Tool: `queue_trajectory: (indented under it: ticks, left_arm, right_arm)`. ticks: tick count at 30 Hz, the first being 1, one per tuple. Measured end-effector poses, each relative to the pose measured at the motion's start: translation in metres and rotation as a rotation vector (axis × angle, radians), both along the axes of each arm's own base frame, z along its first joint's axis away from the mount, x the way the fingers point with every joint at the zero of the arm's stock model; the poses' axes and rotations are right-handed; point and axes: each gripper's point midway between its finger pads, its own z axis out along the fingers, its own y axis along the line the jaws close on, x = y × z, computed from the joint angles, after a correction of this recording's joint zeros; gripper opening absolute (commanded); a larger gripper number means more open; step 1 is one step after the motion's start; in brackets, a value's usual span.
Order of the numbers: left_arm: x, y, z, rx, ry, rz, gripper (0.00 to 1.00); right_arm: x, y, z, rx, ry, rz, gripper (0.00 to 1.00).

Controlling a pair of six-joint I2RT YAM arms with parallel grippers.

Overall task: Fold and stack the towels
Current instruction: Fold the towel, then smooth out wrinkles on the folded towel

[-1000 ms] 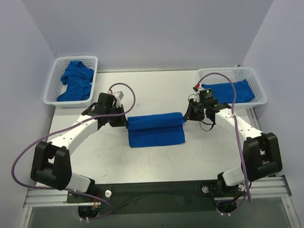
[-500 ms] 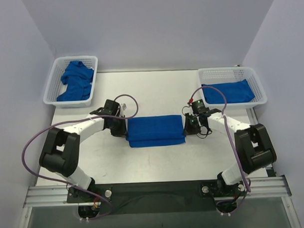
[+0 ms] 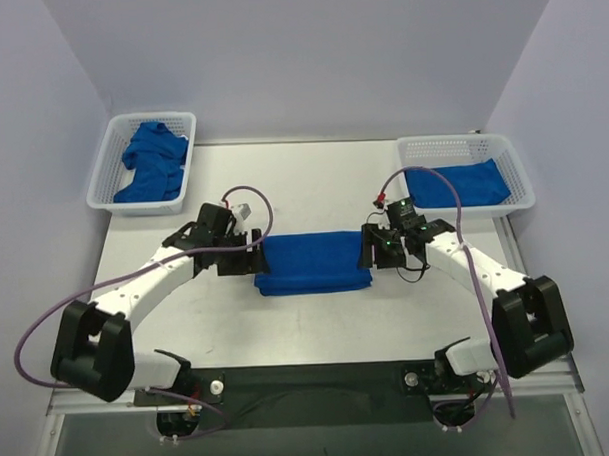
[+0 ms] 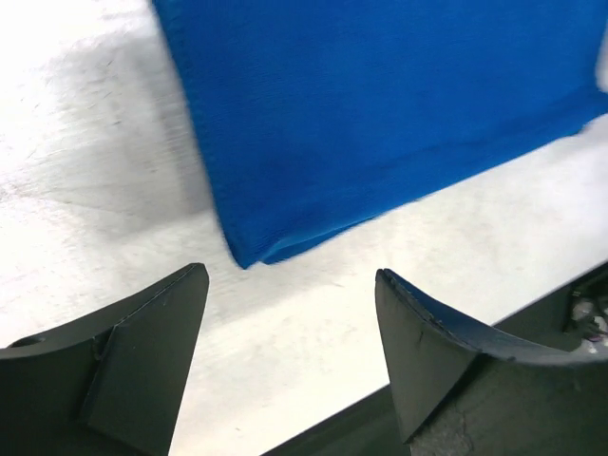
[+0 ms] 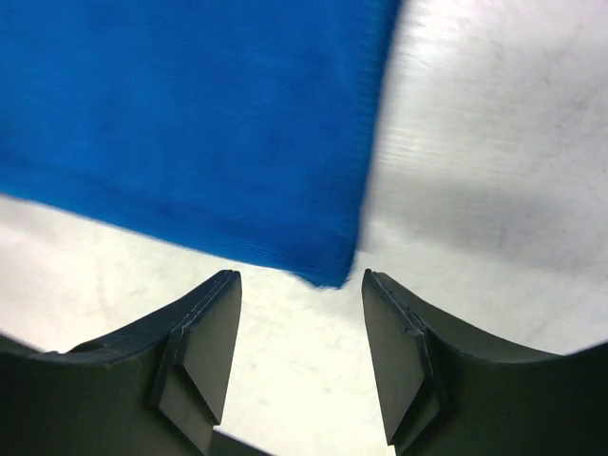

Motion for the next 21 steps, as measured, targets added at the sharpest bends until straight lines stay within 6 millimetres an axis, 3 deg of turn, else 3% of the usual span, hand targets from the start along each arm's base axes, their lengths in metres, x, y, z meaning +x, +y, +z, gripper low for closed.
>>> queue_trajectory:
  ticks: [4, 5, 6, 8, 11, 14, 17, 21]
  left_arm:
    - [0.002, -0.012, 0.036, -0.053, -0.098, -0.017, 0.72]
    - [0.005, -0.015, 0.041, -0.058, -0.111, -0.021, 0.70]
    - [0.007, -0.019, 0.044, -0.059, -0.117, -0.027, 0.68]
    - [0.014, -0.026, 0.046, -0.059, -0.117, -0.036, 0.53]
    - [0.021, -0.039, 0.036, -0.041, -0.089, -0.064, 0.42]
    - [0.013, -0.049, 0.012, -0.005, -0.025, -0.100, 0.35]
    - [-0.002, -0.050, -0.013, 0.036, 0.037, -0.125, 0.29]
    - [-0.031, -0.034, -0.047, 0.106, 0.117, -0.137, 0.28]
  right_arm:
    - [0.014, 0.020, 0.050, 0.050, -0.127, 0.061, 0.52]
    - [0.021, 0.026, 0.063, 0.064, -0.159, 0.073, 0.48]
    - [0.025, 0.030, 0.069, 0.070, -0.175, 0.080, 0.44]
    - [0.034, 0.037, 0.075, 0.076, -0.189, 0.092, 0.35]
    - [0.037, 0.043, 0.059, 0.066, -0.150, 0.099, 0.25]
    - [0.029, 0.041, 0.030, 0.046, -0.081, 0.095, 0.17]
    - [0.006, 0.031, -0.003, 0.021, -0.003, 0.081, 0.13]
    - [-0.030, 0.015, -0.042, -0.012, 0.091, 0.065, 0.10]
